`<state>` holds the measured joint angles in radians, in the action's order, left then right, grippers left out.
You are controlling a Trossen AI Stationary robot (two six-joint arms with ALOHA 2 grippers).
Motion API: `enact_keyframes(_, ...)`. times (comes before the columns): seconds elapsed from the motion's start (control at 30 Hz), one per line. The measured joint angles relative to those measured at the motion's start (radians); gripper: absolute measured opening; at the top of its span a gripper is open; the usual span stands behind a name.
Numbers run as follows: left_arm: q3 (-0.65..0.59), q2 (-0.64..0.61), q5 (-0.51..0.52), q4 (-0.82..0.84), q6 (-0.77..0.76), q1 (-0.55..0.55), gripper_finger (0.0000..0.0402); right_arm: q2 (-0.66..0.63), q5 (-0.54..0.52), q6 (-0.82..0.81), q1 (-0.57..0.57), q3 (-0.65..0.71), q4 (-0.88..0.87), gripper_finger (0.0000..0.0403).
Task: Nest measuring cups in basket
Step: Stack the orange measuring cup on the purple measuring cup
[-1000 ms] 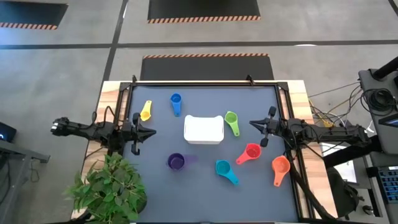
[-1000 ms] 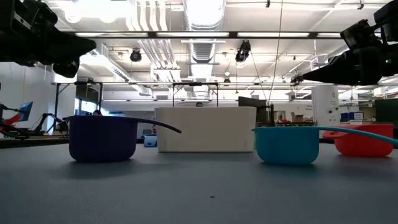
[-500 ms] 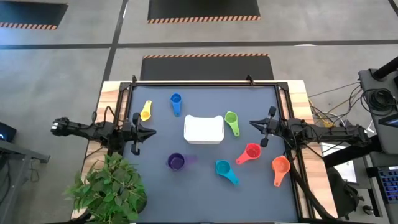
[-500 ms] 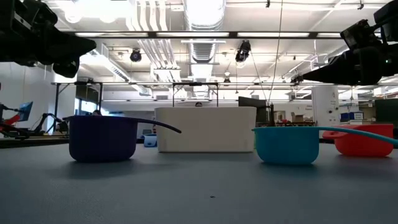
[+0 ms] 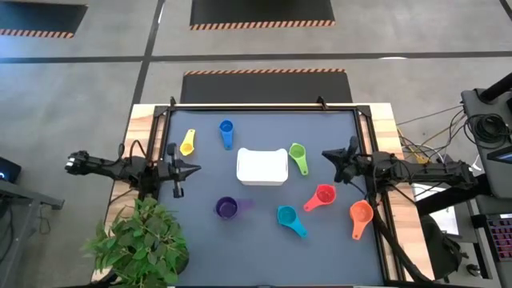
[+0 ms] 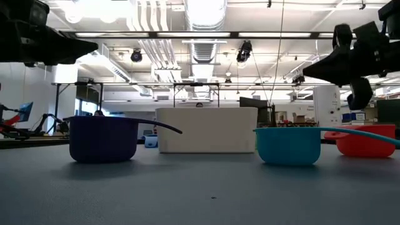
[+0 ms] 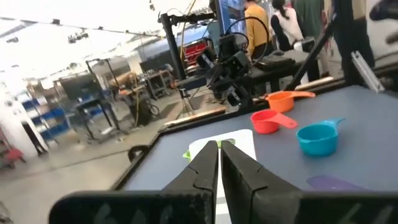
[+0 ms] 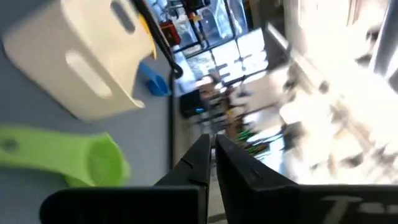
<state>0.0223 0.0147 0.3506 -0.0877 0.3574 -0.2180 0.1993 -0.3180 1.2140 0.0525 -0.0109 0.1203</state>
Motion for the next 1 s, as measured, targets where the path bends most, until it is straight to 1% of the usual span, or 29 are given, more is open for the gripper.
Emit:
enact_keyframes(0.07, 0.000, 0.000, 0.000, 0.000, 0.008, 0.000, 0.0000, 0.000, 0.000, 0.082, 0.000, 0.000, 0.001, 0.0013)
enact_keyframes(0.2, 0.000, 0.000, -0.001, -0.020, -0.067, 0.000, 0.0000, 0.000, 0.001, 0.093, 0.000, 0.000, 0.005, 0.0013)
enact_keyframes(0.27, 0.000, 0.001, -0.001, -0.100, -0.124, 0.000, 0.0000, 0.000, 0.003, 0.093, 0.000, 0.000, 0.005, 0.0013)
enact_keyframes(0.37, 0.000, 0.000, -0.001, -0.237, -0.277, -0.001, 0.0000, 0.000, 0.003, 0.084, 0.000, 0.000, 0.006, 0.0013)
enact_keyframes(0.4, 0.000, 0.000, -0.001, -0.281, -0.331, -0.001, 0.0000, 0.000, 0.007, 0.033, 0.000, 0.000, 0.007, 0.0013)
enact_keyframes(0.47, 0.000, 0.000, -0.001, -0.351, -0.397, -0.001, 0.0000, 0.000, 0.029, -0.160, 0.000, 0.000, 0.014, 0.0013)
enact_keyframes(0.6, 0.000, 0.000, -0.001, -0.428, -0.387, -0.001, 0.0000, 0.000, 0.054, -0.490, 0.000, 0.000, 0.045, 0.0013)
enact_keyframes(0.7, 0.000, 0.003, 0.005, -0.454, -0.413, -0.001, 0.0000, 0.000, 0.064, -0.776, 0.000, 0.000, 0.073, 0.0013)
enact_keyframes(0.73, 0.000, 0.004, 0.007, -0.464, -0.428, -0.001, 0.0000, 0.000, 0.064, -0.840, 0.000, 0.000, 0.097, 0.0013)
enact_keyframes(0.83, 0.000, 0.006, 0.009, -0.497, -0.437, -0.001, 0.0000, 0.000, 0.063, -0.953, 0.000, 0.000, 0.200, 0.0013)
enact_keyframes(1.0, 0.000, 0.007, 0.089, -0.519, -0.429, -0.001, 0.0000, 0.015, 0.063, -1.036, 0.000, 0.000, 0.414, 0.0013)
